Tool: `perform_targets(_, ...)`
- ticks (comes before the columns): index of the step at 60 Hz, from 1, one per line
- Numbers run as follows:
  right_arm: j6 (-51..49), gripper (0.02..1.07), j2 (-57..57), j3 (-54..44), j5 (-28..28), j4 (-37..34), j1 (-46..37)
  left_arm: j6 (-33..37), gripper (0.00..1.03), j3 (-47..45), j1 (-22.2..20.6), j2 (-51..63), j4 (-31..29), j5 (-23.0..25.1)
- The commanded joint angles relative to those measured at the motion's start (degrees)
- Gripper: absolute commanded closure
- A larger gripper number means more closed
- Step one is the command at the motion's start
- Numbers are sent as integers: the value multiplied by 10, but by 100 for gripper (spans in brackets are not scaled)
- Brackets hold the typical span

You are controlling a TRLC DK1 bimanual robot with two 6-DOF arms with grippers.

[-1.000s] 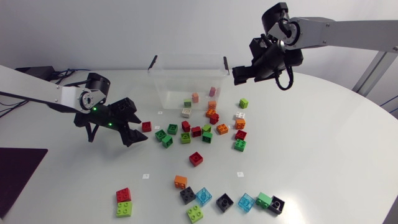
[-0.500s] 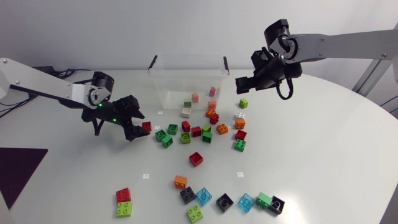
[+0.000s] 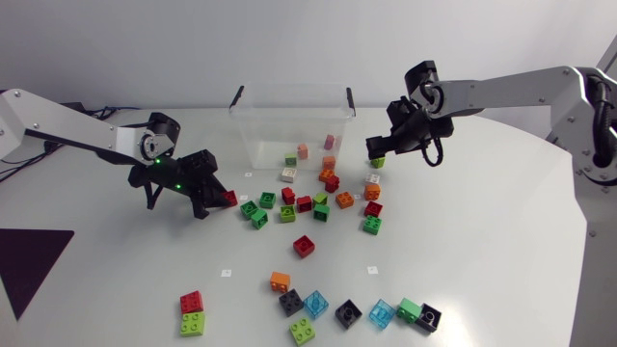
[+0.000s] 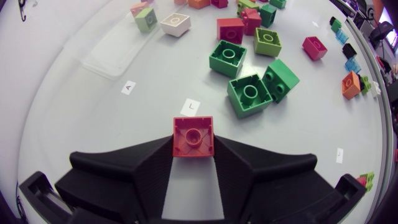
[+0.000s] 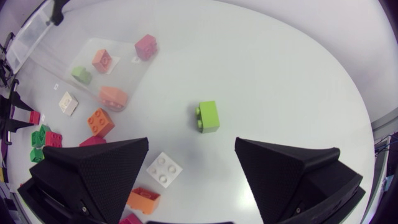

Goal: Place the duplo bricks in the container

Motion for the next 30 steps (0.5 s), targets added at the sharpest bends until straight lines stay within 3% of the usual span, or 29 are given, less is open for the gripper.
perform_targets(1,-16,7,35,28,3,7,-5,26,80,9,2,15,-21,5)
perform_targets(25,-33,14,116,117,11,1,-9,30,80,-42,8,-86,-69,18)
perform_targets(30,-35,20,130,127,12,1,-11,26,80,-54,10,-117,-79,27)
